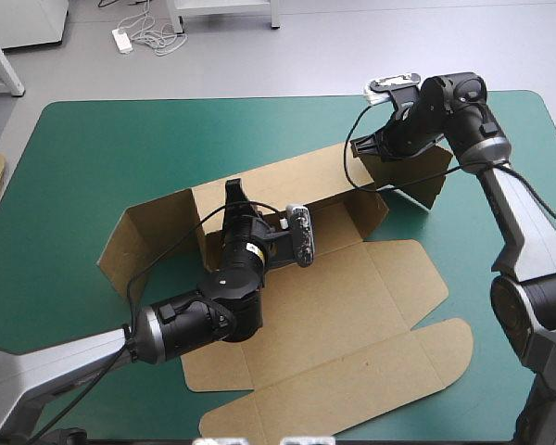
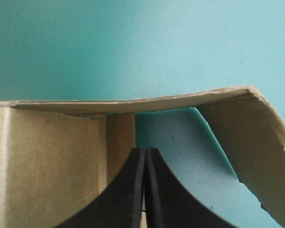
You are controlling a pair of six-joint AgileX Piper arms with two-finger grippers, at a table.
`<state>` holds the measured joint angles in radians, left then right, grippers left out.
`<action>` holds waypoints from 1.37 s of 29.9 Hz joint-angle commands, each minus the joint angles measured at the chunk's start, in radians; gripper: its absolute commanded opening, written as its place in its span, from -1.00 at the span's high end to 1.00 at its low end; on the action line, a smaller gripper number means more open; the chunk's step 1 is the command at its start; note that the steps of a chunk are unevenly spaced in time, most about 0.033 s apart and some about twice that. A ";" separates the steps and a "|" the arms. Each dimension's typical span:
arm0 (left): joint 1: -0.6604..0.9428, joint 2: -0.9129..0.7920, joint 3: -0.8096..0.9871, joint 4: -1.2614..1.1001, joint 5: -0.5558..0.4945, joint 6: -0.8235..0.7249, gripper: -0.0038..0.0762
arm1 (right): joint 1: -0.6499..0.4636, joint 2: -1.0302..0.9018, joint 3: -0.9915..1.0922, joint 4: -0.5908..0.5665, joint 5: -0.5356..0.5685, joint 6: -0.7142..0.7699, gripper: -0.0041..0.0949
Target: Fold the box
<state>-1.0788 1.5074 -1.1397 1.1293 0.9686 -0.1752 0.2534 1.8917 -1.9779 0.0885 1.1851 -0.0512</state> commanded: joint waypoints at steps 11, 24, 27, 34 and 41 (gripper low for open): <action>-0.004 -0.029 -0.018 -0.018 0.050 -0.015 0.93 | -0.002 -0.084 -0.209 0.003 0.027 0.008 0.94; -0.004 -0.029 -0.018 -0.024 0.050 -0.030 0.93 | -0.002 0.046 -0.296 -0.022 -0.099 0.020 0.94; -0.004 -0.029 -0.018 -0.024 0.050 -0.033 0.93 | -0.002 0.080 -0.296 -0.035 -0.132 0.020 0.94; -0.004 -0.029 -0.018 -0.024 0.050 -0.033 0.93 | -0.002 0.118 -0.296 -0.049 -0.023 0.011 0.94; -0.004 -0.029 -0.018 -0.024 0.050 -0.021 0.93 | -0.002 0.113 -0.296 -0.052 0.062 0.021 0.94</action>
<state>-1.0795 1.5074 -1.1397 1.1270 0.9685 -0.1804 0.2534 2.0685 -2.2467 0.0462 1.2082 -0.0313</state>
